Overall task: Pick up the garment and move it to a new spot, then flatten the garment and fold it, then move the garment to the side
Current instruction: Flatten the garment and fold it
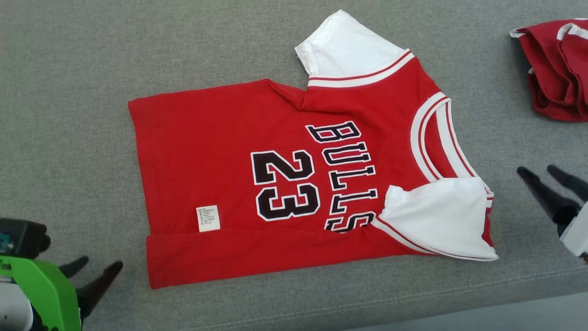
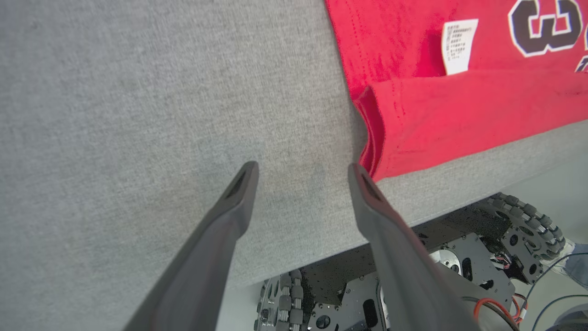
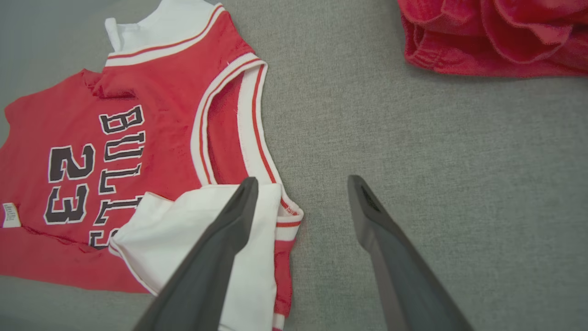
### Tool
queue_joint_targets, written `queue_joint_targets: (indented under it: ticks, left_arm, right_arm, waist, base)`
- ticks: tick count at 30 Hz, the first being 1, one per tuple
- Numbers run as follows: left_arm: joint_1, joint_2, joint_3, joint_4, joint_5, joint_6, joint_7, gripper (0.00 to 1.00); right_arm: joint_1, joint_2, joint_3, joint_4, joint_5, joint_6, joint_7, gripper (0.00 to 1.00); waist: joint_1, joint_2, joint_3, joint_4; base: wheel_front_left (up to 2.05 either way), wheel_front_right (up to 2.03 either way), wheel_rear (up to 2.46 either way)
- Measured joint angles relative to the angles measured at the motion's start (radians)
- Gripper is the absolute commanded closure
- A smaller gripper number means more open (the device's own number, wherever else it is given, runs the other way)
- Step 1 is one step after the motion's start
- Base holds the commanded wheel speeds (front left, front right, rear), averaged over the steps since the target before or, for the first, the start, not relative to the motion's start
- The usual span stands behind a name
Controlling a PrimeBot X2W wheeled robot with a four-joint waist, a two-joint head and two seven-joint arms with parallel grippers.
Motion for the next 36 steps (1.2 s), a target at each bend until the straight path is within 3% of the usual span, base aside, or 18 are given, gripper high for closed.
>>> queue_joint_targets:
  ticks: [6, 10, 17, 23, 30, 36]
  left_arm:
    - [-0.164, 0.011, 0.057, -0.083, 0.04, -0.002, -0.024, 0.0]
    - [-0.305, 0.025, 0.042, -0.118, 0.039, -0.047, 0.003, 0.0]
    - [-0.485, 0.025, -0.013, -0.093, -0.007, -0.079, 0.115, 0.0]
    - [-0.633, -0.011, -0.008, -0.065, -0.084, -0.081, 0.175, 0.0]
    - [-0.747, -0.007, 0.027, 0.003, -0.101, -0.061, 0.229, 0.0]
    - [-0.785, -0.018, -0.009, 0.079, -0.122, -0.057, 0.276, 0.01]
  right_arm:
    - [-0.181, -0.061, 0.015, -0.052, -0.086, 0.004, 0.004, 0.0]
    - [-0.358, -0.066, 0.07, -0.056, -0.139, 0.004, 0.052, 0.0]
    - [-0.655, -0.028, 0.171, -0.016, -0.207, 0.001, 0.152, 0.0]
    - [-0.849, 0.034, 0.219, 0.005, -0.218, 0.014, 0.204, 0.0]
    - [-0.98, 0.096, 0.252, 0.071, -0.238, 0.028, 0.214, 0.0]
    - [-1.006, 0.142, 0.276, 0.178, -0.257, 0.037, 0.196, 0.0]
  waist:
    - [0.0, 0.0, 0.029, 0.002]
    - [0.0, 0.0, 0.068, 0.006]
    - [0.0001, 0.0, 0.154, 0.019]
    - [0.0001, 0.0, 0.235, 0.034]
    - [0.0002, 0.0, 0.333, 0.025]
    - [0.0003, 0.0, 0.39, -0.011]
  base:
    - [0.0, 0.0, 0.0]
    - [0.0, 0.0, 0.0]
    - [0.0, 0.0, 0.0]
    - [0.0, 0.0, 0.0]
    - [0.0, 0.0, 0.0]
    - [0.0, 0.0, 0.0]
